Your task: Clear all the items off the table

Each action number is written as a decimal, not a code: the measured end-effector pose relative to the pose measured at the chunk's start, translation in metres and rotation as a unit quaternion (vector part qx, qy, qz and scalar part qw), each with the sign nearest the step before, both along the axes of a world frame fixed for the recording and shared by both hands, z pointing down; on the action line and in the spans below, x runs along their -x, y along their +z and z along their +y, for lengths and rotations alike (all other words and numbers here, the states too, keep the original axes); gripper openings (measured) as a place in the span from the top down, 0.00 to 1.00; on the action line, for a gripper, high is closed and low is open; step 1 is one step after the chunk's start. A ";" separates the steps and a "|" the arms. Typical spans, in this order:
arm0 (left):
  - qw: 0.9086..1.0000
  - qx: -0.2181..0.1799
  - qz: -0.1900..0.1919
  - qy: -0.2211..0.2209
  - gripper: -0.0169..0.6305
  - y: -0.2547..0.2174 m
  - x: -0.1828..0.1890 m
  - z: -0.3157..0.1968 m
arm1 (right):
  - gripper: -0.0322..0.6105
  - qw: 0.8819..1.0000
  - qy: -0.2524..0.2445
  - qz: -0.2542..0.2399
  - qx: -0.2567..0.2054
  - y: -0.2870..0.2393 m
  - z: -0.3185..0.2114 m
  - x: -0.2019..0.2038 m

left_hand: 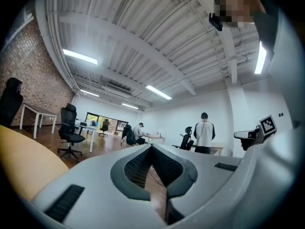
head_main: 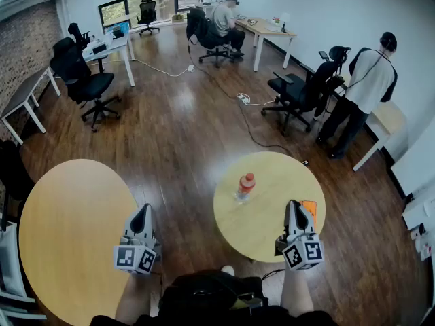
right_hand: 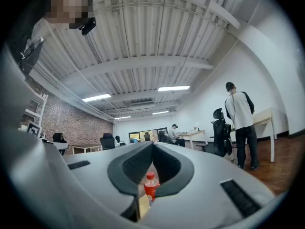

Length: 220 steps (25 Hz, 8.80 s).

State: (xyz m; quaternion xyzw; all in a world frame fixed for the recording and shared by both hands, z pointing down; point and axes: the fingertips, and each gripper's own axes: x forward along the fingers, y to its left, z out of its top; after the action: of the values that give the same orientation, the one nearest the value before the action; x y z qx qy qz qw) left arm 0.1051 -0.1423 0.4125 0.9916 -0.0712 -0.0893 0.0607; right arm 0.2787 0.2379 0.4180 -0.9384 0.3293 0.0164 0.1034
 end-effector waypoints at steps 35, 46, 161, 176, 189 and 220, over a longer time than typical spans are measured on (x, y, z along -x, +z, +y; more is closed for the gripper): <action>0.959 -0.004 -0.189 0.212 0.40 0.164 -0.254 0.196 | 0.94 0.973 0.121 -0.188 0.053 0.117 0.158 -0.017; 0.964 -0.004 -0.164 0.210 0.43 0.182 -0.296 0.211 | 0.94 0.962 0.139 -0.232 0.045 0.151 0.173 -0.010; 0.823 0.075 -0.127 -0.548 0.58 0.131 0.568 -0.134 | 0.94 0.744 -0.640 -0.010 0.191 0.083 -0.516 0.429; 0.910 0.016 -0.053 -0.411 0.97 0.062 0.373 -0.131 | 0.94 0.865 -0.489 0.009 0.109 0.021 -0.420 0.234; 0.983 0.000 -0.023 -0.184 0.97 0.017 0.160 -0.091 | 0.94 0.963 -0.259 -0.032 0.073 0.011 -0.242 0.081; 0.995 -0.008 -0.029 0.099 0.91 0.026 -0.098 0.097 | 0.94 0.993 0.080 -0.079 0.045 0.046 0.079 -0.063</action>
State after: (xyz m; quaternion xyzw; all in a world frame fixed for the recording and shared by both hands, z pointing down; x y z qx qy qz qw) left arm 0.2031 -0.0451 0.4385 0.9964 0.0261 -0.0544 0.0588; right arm 0.3414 0.3169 0.4642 -0.9637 0.2449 -0.0640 0.0855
